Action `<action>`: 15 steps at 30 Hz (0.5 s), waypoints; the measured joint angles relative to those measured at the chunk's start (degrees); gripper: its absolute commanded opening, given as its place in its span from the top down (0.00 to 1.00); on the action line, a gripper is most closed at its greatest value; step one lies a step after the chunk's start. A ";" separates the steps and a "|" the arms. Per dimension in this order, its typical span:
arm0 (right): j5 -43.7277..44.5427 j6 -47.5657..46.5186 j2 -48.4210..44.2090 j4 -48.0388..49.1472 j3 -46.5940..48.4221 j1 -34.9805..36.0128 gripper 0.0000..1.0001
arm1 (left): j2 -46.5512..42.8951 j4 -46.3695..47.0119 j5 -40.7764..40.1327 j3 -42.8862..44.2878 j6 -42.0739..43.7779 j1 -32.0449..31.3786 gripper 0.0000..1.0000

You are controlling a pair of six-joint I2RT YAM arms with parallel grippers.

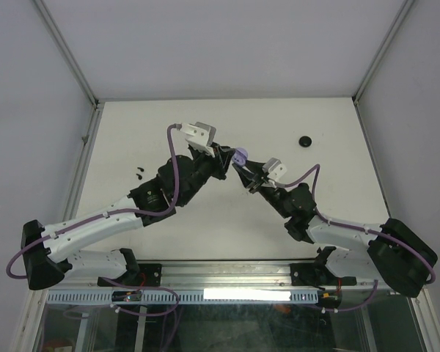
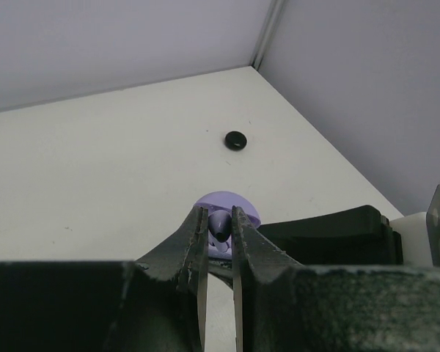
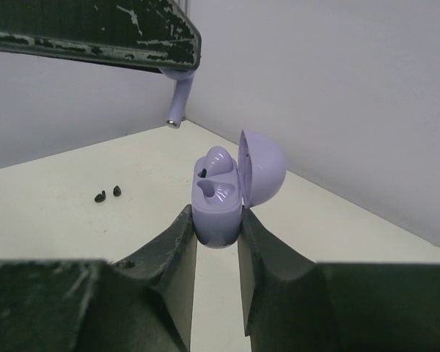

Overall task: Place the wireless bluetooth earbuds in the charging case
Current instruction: Place the earbud in the charging case.

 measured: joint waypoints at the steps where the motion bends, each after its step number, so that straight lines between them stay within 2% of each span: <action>1: -0.09 0.22 0.00 -0.02 0.00 0.00 1.00 | 0.00 1.46 0.09 -0.50 0.66 -0.02 0.89; 15: -0.28 1.95 -0.24 -0.02 0.00 0.00 1.00 | 3.28 8.76 3.17 -2.47 5.64 -0.48 0.89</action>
